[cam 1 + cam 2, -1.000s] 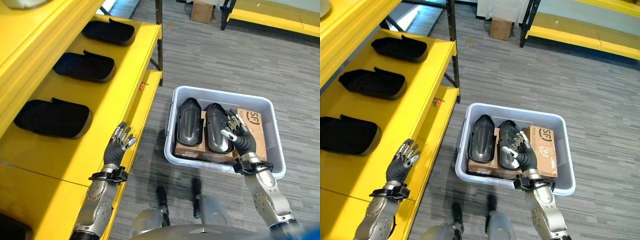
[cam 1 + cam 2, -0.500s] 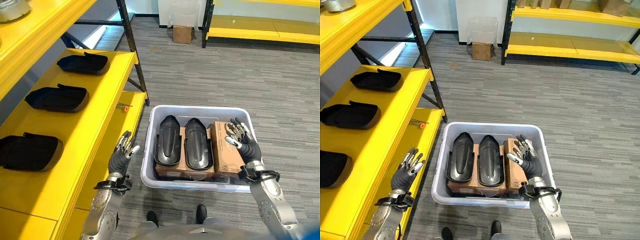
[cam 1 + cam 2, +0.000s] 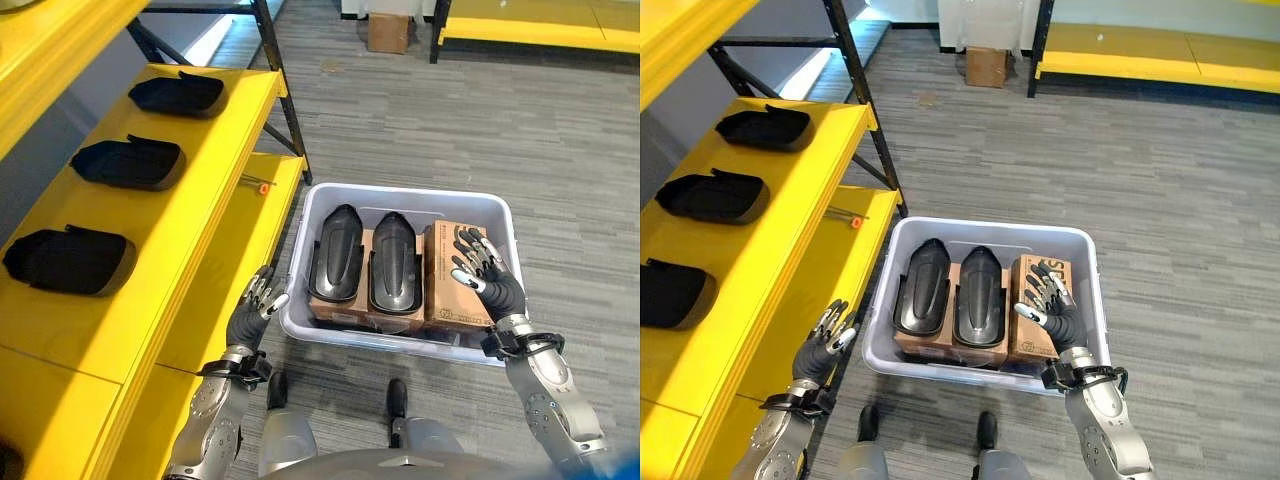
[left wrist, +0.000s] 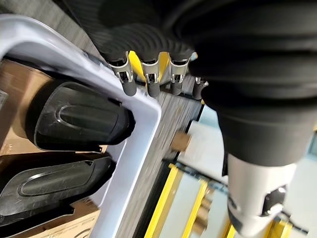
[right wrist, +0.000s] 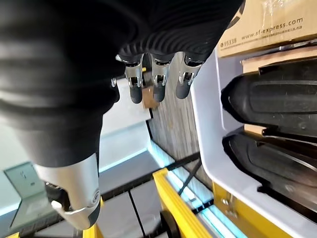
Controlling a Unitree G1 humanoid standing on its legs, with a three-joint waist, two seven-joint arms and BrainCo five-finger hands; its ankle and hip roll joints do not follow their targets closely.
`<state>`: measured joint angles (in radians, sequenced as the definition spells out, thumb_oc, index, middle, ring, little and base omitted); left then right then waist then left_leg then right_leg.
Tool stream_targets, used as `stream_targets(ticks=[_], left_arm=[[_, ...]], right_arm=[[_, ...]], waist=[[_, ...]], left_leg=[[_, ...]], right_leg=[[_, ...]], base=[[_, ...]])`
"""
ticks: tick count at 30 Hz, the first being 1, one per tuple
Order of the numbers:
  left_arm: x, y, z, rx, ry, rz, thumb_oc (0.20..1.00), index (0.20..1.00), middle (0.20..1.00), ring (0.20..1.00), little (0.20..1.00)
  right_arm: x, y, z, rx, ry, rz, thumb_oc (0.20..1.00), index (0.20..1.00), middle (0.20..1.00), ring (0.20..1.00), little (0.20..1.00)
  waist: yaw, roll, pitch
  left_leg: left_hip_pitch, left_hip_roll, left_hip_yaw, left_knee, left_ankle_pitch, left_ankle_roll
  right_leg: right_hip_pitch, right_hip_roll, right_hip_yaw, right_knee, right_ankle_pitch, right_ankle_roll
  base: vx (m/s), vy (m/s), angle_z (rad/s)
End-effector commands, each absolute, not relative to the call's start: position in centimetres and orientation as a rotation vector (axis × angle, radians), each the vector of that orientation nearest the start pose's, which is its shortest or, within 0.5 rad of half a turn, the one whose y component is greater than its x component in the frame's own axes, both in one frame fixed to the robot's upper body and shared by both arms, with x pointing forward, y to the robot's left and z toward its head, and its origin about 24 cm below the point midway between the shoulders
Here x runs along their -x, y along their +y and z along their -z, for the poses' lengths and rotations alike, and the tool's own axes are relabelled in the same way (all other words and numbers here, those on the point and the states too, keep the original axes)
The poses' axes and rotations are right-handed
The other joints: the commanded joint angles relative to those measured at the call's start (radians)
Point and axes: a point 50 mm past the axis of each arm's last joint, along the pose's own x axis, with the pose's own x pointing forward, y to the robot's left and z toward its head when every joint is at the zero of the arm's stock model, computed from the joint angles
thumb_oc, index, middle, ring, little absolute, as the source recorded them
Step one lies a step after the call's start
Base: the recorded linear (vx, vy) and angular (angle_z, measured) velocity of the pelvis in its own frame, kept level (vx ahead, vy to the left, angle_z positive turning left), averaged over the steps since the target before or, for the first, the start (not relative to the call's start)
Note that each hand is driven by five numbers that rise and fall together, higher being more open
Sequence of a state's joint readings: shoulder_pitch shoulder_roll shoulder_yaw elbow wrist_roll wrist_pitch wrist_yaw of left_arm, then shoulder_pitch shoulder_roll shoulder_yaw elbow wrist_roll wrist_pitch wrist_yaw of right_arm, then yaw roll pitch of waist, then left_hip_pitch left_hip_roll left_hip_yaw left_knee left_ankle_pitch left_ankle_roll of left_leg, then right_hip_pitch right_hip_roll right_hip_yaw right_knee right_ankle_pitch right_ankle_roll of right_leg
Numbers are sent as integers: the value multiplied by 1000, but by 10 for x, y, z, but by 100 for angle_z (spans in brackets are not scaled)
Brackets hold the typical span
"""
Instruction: Move parts from the plastic box to the shelf.
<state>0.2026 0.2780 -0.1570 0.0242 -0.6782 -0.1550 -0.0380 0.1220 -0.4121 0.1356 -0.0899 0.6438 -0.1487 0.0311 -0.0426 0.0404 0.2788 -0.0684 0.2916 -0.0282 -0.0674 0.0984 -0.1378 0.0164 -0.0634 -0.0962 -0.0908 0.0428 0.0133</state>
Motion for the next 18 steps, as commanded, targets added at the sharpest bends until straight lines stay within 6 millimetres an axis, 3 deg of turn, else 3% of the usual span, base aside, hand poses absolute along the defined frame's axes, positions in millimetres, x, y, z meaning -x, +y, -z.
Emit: stream_targets(ticks=[1,3,8,15,17,18], left_arm=[[-211,190,-27,377,-2,62,1000,1000,1000,1000,1000],[-216,187,-33,367,-26,80,1000,1000,1000,1000,1000],[-228,182,-47,339,-86,109,1000,1000,1000,1000,1000],[-235,181,-56,335,-133,94,1000,1000,1000,1000,1000],[-236,184,-65,335,-172,91,1000,1000,1000,1000,1000],[-236,184,-65,335,-172,91,1000,1000,1000,1000,1000]], right_arm=[[-234,-193,-64,-230,-136,-120,1000,1000,1000,1000,1000],[-238,-187,-65,-229,-136,-127,1000,1000,1000,1000,1000],[-251,-178,-72,-216,-164,-131,1000,1000,1000,1000,1000],[-266,-167,-69,-274,-165,-86,1000,1000,1000,1000,1000],[-275,-177,-76,-109,-204,-32,1000,1000,1000,1000,1000],[-276,-177,-76,-108,-204,-32,1000,1000,1000,1000,1000]], waist=[[4,16,-72],[0,10,-65],[-3,-19,-36],[16,-40,-34],[25,-38,-38],[25,-38,-39]], left_leg=[[60,-7,77,-16,100,-13],[73,-44,112,-16,54,-2],[21,-112,153,-6,7,21],[-23,-141,180,-13,5,34],[-48,-151,171,-20,8,36],[-49,-151,171,-20,9,36]], right_leg=[[4,-31,44,59,-14,63],[9,-72,51,49,6,90],[-69,-146,78,9,77,145],[-138,-175,89,3,107,167],[-169,-182,86,3,116,171],[-170,-182,86,3,116,171]], base=[[131,317,-41],[80,311,-22],[-97,215,-23],[-37,57,-14],[-32,20,1],[-42,0,4]])
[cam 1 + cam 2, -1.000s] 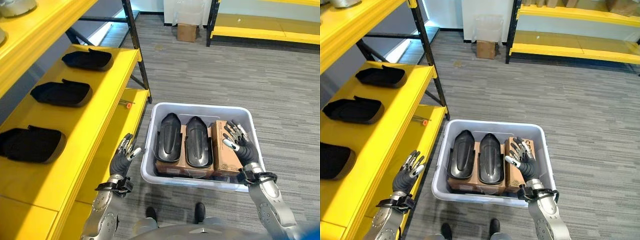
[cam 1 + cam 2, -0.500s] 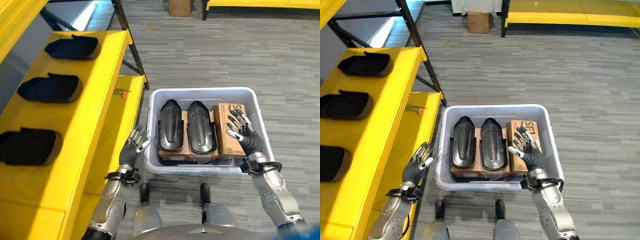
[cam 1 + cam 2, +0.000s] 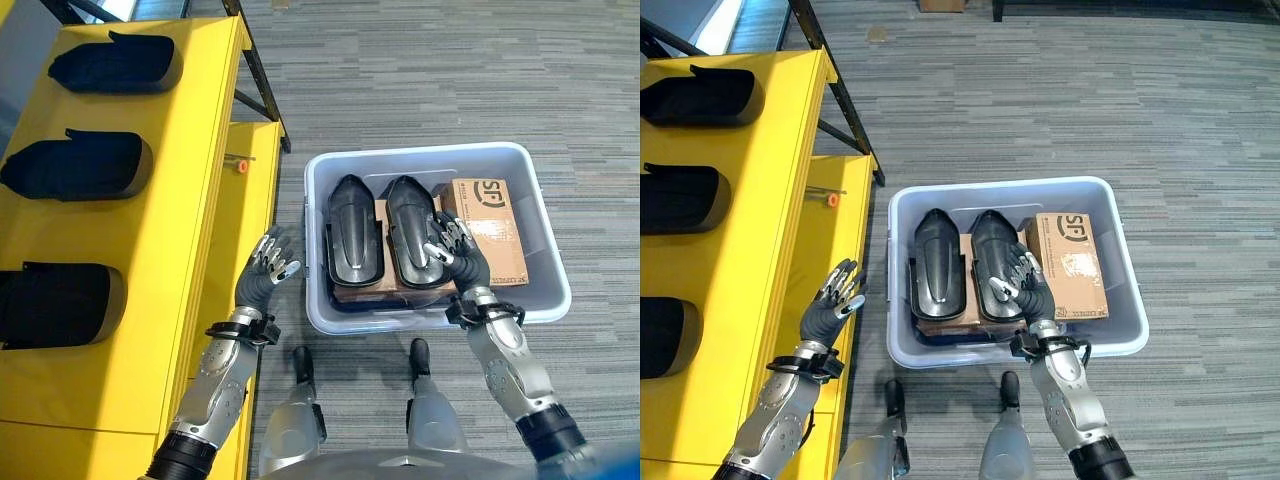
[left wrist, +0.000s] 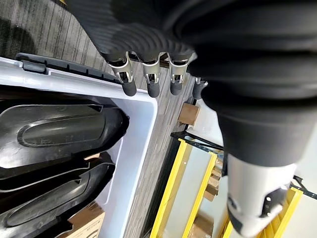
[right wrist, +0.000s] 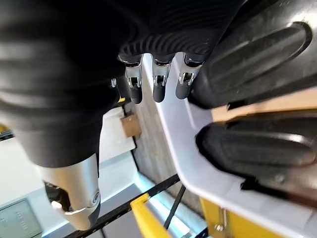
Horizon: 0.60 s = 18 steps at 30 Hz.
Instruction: Move parts from the plastic box to the shelf.
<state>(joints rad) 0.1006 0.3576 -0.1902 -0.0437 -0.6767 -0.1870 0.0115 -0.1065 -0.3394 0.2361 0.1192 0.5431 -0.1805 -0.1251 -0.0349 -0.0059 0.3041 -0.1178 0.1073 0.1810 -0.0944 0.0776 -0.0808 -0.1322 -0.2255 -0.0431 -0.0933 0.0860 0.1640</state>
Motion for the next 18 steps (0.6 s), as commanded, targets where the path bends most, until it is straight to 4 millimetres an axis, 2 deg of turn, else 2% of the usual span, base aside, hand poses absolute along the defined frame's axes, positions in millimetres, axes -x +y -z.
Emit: stream_targets(ticks=[1,6,8,11,18], left_arm=[[-236,183,-64,337,-170,98,1000,1000,1000,1000,1000],[-240,176,-68,344,-180,121,1000,1000,1000,1000,1000],[-241,171,-70,354,-183,135,1000,1000,1000,1000,1000],[-245,162,-75,365,-194,168,1000,1000,1000,1000,1000],[-259,152,-91,355,-259,171,1000,1000,1000,1000,1000]], right_arm=[[-283,-181,-77,-130,-216,28,1000,1000,1000,1000,1000],[-299,-182,-88,-124,-251,102,1000,1000,1000,1000,1000],[-309,-174,-101,-151,-292,107,1000,1000,1000,1000,1000],[-322,-161,-112,-98,-320,110,1000,1000,1000,1000,1000],[-330,-163,-133,-49,-394,192,1000,1000,1000,1000,1000]], waist=[[21,9,-53],[31,11,-26],[40,13,-11],[52,21,9],[44,14,62]], left_leg=[[-11,31,-38,7,32,-17],[-36,26,-37,7,36,-13],[-49,29,-32,7,39,-12],[-57,46,-25,7,48,-20],[-95,81,-21,7,68,-36]], right_leg=[[-39,-21,35,6,79,23],[-74,-20,46,6,92,25],[-96,-13,51,6,102,25],[-107,-3,50,6,103,21],[-157,31,62,13,109,12]], base=[[-51,-10,-1],[-51,-2,-1],[-59,-25,-4],[-37,-41,-5],[-48,-52,-8]])
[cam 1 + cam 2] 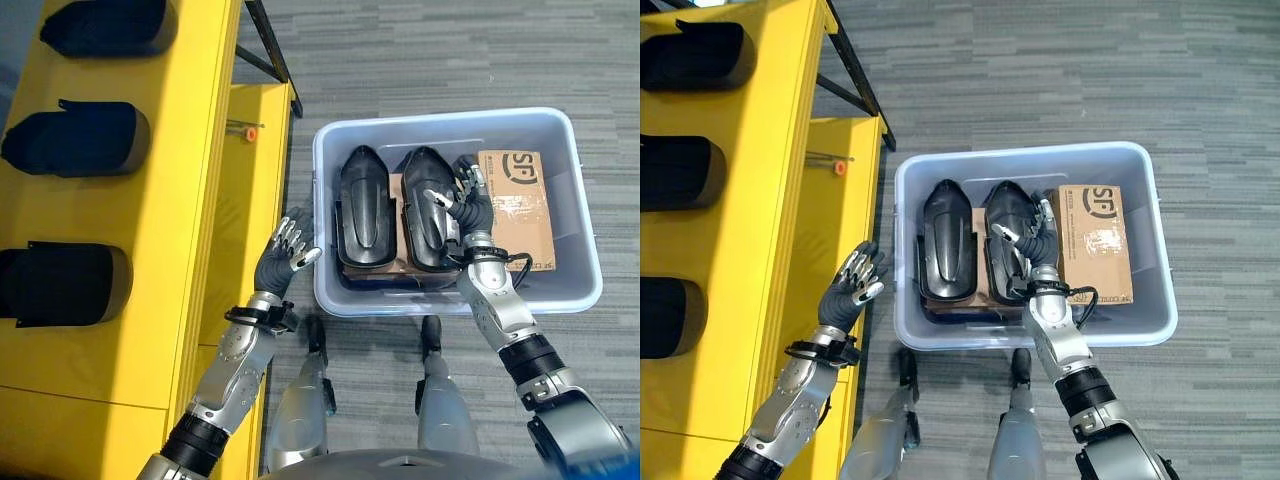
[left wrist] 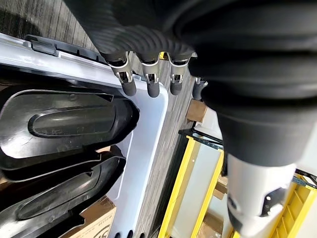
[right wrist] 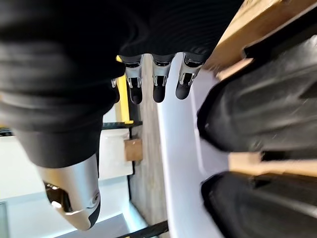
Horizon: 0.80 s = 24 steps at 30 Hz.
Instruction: Move parts from the plastic box to the shelf.
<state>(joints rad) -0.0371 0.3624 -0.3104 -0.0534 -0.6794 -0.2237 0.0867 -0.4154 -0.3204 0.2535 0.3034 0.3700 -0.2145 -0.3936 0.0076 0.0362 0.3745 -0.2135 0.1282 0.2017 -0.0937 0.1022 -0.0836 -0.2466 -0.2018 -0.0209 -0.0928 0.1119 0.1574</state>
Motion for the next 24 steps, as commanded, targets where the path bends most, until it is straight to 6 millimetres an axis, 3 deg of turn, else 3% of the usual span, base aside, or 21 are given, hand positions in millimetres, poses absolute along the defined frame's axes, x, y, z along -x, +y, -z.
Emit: stream_targets(ticks=[1,11,18,24], left_arm=[[-259,151,-91,353,-256,169,1000,1000,1000,1000,1000],[-264,143,-97,344,-275,180,1000,1000,1000,1000,1000],[-264,144,-100,327,-293,172,1000,1000,1000,1000,1000],[-265,143,-103,321,-307,174,1000,1000,1000,1000,1000]], right_arm=[[-330,-163,-133,-38,-396,199,1000,1000,1000,1000,1000],[-330,-188,-151,26,-481,387,1000,1000,1000,1000,1000],[-328,-205,-144,34,-454,471,1000,1000,1000,1000,1000],[-330,-204,-137,35,-423,469,1000,1000,1000,1000,1000]], waist=[[0,-30,-7],[-16,-47,33],[-23,-48,53],[-23,-47,62]], left_leg=[[1,62,-39,6,43,-34],[-11,73,-22,6,37,-38],[-16,72,-16,6,35,-39],[-21,73,-16,6,33,-40]], right_leg=[[-44,10,42,12,84,18],[-75,24,63,11,93,18],[-85,25,70,12,92,15],[-91,28,72,12,91,15]], base=[[-46,-60,-12],[-7,-20,-6],[1,-4,-4],[0,0,0]])
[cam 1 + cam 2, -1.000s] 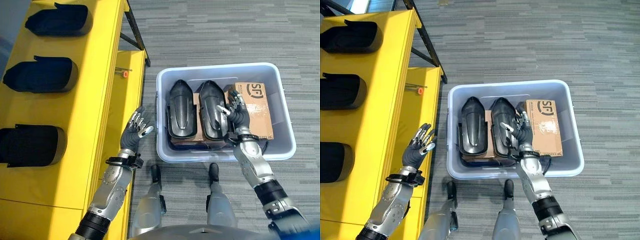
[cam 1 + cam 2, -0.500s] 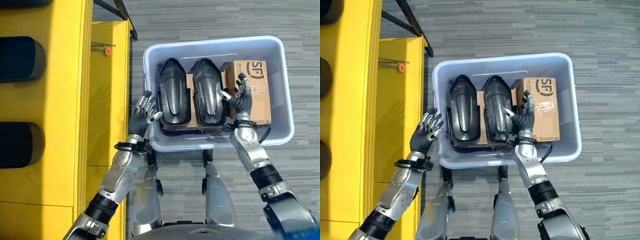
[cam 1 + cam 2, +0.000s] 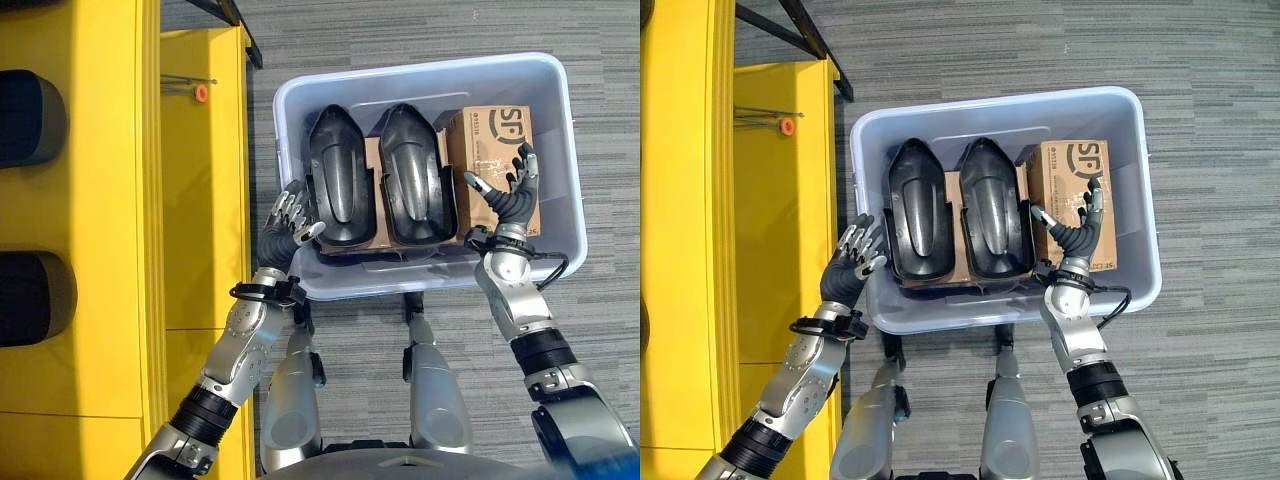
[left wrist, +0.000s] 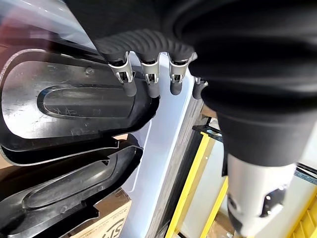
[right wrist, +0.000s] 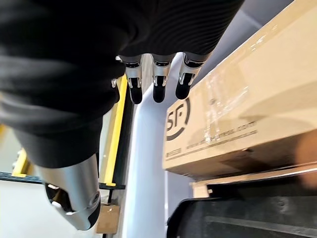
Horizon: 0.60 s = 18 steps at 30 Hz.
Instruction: Move parts from the plastic box to the shelf.
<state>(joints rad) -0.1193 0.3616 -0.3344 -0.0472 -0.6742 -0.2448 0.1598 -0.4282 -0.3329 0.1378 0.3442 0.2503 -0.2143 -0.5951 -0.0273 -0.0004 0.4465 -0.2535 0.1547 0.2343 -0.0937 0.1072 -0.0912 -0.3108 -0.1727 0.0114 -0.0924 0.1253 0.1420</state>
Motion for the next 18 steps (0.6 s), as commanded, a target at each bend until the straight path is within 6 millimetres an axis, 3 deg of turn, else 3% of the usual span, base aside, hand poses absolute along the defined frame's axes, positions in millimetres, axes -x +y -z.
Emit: stream_targets(ticks=[1,18], left_arm=[[-264,143,-105,318,-316,177,1000,1000,1000,1000,1000],[-261,142,-114,306,-352,194,1000,1000,1000,1000,1000]], right_arm=[[-330,-201,-134,29,-413,463,1000,1000,1000,1000,1000],[-335,-186,-106,77,-285,402,1000,1000,1000,1000,1000]], waist=[[11,-10,-7],[19,4,23]], left_leg=[[17,47,-47,6,28,-32],[-7,41,-51,6,22,-34]], right_leg=[[-29,-1,41,12,78,30],[-44,-7,33,10,79,31]], base=[[0,0,0],[-1,-1,0]])
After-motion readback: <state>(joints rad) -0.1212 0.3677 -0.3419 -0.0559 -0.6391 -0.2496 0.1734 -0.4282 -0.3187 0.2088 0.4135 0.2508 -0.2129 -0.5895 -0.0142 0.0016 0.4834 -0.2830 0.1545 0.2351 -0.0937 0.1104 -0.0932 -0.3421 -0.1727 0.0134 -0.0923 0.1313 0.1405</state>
